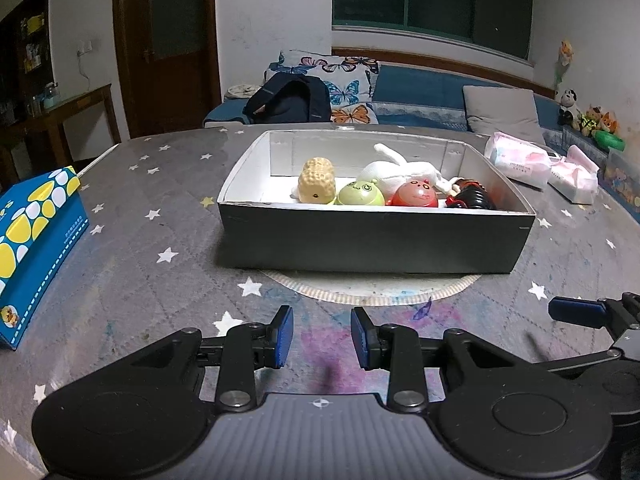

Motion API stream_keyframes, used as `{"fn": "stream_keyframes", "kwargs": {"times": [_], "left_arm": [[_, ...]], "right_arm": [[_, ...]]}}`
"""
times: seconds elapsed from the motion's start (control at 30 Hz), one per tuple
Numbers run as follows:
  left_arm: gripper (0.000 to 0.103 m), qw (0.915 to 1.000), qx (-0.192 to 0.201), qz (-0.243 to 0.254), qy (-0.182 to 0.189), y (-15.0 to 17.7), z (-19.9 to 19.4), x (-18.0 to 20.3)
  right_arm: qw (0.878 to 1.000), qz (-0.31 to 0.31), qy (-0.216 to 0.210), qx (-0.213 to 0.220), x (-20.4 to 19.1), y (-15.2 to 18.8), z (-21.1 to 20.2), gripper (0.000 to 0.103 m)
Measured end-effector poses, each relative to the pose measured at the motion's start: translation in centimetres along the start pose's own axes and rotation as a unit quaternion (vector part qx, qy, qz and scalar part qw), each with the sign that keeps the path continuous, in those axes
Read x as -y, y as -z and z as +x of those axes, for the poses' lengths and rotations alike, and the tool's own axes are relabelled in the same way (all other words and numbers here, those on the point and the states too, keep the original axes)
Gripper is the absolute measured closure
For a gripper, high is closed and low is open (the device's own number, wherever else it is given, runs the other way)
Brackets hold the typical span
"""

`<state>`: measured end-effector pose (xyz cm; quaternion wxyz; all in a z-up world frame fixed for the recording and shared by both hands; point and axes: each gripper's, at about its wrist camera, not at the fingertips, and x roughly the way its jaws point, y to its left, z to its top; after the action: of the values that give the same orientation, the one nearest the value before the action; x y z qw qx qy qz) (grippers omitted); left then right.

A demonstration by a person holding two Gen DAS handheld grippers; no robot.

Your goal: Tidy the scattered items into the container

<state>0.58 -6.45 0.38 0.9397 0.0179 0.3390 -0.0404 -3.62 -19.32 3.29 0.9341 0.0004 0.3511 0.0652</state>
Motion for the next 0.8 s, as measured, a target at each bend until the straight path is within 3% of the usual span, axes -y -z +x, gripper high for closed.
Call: {"fn": "stream_keyframes", "kwargs": {"times": [0.8], "left_arm": [[0.069, 0.9998, -0.008, -0.001, -0.016, -0.1, 1.7, 0.5]], "right_arm": [[1.000, 0.005, 0.018, -0.008, 0.4, -0.3, 1.1, 0.000]]}}
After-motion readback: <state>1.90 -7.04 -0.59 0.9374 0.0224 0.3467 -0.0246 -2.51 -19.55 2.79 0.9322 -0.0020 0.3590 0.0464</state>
